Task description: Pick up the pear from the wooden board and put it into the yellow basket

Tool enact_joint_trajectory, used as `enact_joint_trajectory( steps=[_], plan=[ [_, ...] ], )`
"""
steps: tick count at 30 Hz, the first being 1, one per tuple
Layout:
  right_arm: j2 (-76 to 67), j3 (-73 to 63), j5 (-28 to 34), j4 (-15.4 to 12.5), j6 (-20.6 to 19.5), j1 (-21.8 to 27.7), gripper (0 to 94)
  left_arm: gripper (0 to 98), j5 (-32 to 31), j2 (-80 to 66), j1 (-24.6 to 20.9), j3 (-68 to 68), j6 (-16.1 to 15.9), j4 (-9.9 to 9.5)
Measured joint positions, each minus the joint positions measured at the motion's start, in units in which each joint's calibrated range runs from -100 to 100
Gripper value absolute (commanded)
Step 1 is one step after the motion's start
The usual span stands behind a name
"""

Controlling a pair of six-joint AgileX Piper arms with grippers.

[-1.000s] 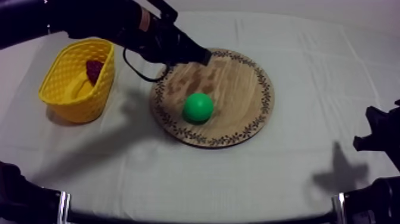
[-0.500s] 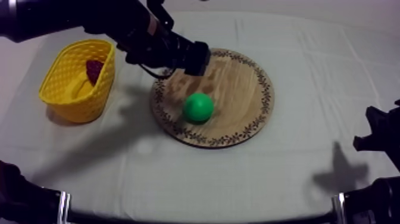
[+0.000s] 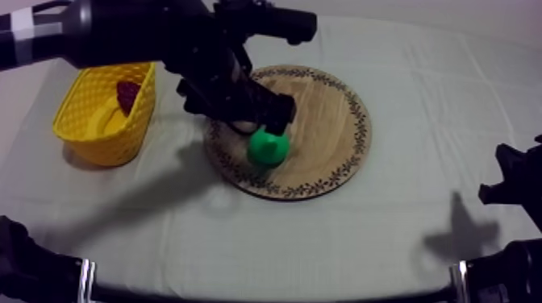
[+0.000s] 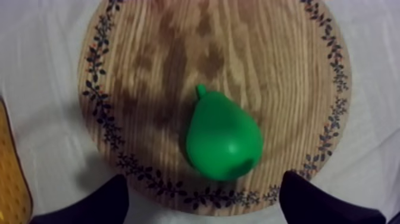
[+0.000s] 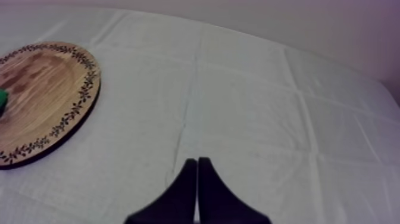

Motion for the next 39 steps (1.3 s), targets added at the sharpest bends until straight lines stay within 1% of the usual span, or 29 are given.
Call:
enact_joint_trajectory(
  steps=[7, 21, 26, 29, 33, 39],
  plan=[
    [0.0, 0.0, -0.07, 0.0, 0.0, 0.0, 0.5, 96.1, -1.0, 6.07, -0.04, -1.97, 0.57, 0.0],
    [0.0, 0.0, -0.07, 0.0, 0.0, 0.0, 0.5, 95.6, -2.11, 13.6, -0.12, -5.61, 0.5, 0.23],
    [0.0, 0.0, -0.07, 0.0, 0.0, 0.0, 0.5, 93.0, -1.7, 14.99, 0.19, -6.31, 0.53, 0.23],
    [0.0, 0.0, -0.07, 0.0, 0.0, 0.0, 0.5, 89.7, -1.26, 15.59, 0.27, -7.01, 0.44, 0.23],
    [0.0, 0.0, -0.07, 0.0, 0.0, 0.0, 0.5, 85.9, -0.99, 15.88, 0.32, -7.84, -0.17, 0.23],
    [0.0, 0.0, -0.07, 0.0, 0.0, 0.0, 0.5, 83.9, -0.74, 16.6, 0.06, -9.31, -1.09, 0.27]
  ],
)
